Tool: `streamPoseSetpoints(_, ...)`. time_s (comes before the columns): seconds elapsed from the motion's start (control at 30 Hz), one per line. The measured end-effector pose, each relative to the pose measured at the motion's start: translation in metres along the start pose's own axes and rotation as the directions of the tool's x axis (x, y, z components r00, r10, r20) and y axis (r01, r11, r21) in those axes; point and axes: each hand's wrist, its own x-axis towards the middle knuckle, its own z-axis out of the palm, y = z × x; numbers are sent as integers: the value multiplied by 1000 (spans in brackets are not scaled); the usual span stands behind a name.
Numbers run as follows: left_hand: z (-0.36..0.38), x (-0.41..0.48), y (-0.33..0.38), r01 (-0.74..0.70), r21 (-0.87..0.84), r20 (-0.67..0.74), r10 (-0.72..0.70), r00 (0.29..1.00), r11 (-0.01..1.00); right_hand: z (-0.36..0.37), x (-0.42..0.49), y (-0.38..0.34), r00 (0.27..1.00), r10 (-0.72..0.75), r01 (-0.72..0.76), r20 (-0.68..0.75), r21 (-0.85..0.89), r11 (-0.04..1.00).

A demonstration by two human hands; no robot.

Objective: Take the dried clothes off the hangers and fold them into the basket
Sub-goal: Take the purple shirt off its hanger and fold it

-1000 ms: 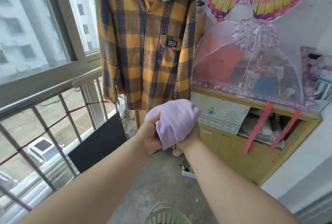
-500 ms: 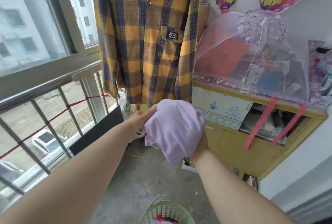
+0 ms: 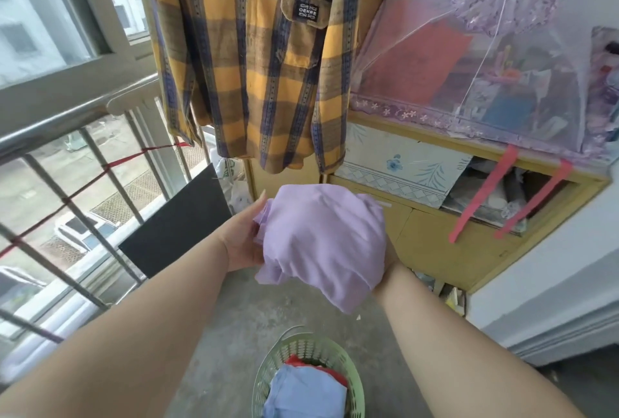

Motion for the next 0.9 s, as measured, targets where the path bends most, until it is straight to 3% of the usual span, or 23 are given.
streamPoseSetpoints(0.1,-10,3,-5,-41,180,55,32,998,983,-5,7,-4,1000,0,-2,27,82,997)
streamPoseSetpoints(0.17,-15,10,-15,-14,253,-39,25,999,967,-18,15,0,998,53,-57,42,94,994)
streamPoseSetpoints(0.27,-20,25,-29,-24,234,-207,74,976,972,-44,27,17,983,178,-182,47,116,976)
streamPoseSetpoints(0.4,-24,31,-49,-104,180,-444,176,879,978,-70,31,39,966,254,-257,48,77,963)
streamPoseSetpoints(0.5,-30,34,-67,-126,171,-487,195,851,977,-78,37,56,962,254,-264,-97,-102,959)
streamPoseSetpoints(0.6,-35,37,-83,-154,38,-517,151,843,987,-82,41,66,961,217,-233,-173,-79,969)
streamPoseSetpoints(0.67,-40,38,-91,-158,-77,-455,106,884,984,-84,43,67,967,201,-205,-157,-11,979)
streamPoseSetpoints(0.77,-45,37,-100,8,-146,-225,-41,973,989,-85,43,69,973,199,-197,-113,33,980)
streamPoseSetpoints(0.9,-50,43,-109,150,-88,-184,-164,969,985,-81,44,69,981,179,-175,-69,55,983)
